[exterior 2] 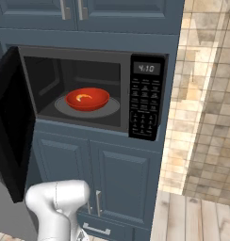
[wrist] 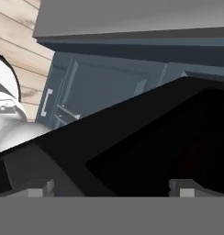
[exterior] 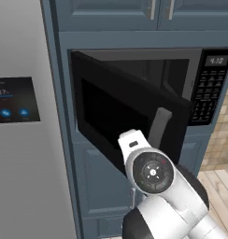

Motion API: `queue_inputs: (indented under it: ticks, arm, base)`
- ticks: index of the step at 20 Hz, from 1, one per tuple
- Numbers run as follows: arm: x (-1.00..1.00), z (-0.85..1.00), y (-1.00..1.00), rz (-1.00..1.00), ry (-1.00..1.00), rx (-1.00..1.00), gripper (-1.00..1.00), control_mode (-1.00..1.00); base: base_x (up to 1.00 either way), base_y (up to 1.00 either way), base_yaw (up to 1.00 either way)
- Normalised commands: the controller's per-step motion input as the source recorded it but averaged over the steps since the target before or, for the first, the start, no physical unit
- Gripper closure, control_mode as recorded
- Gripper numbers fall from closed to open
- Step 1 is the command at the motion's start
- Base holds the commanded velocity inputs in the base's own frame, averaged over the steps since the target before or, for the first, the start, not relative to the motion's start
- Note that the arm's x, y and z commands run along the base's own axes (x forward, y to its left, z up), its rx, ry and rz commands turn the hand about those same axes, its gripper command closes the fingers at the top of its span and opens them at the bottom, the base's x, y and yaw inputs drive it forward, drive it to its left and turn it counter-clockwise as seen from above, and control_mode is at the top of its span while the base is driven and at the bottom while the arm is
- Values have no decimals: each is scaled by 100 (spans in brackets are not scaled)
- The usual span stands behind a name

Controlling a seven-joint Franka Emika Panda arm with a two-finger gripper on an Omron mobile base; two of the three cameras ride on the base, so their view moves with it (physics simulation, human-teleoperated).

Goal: Remove the kiwi from the bowl and place it on the small plate. Then place the bowl with only the shrimp in the microwave, close the door, and press the start button to microwave the shrimp.

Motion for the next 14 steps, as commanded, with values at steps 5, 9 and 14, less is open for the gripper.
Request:
queue_inputs:
  ticks: [5,9,14]
  arm:
    - [34,36,-77,-1,-2,0,-100,-100]
    - [48,31,-69,-1,-3,0,-100,-100]
    - [59,26,-56,-3,-2,0,-100,-100]
  base:
    - [0,0,0]
    - [0,0,0]
    - [0,0,0]
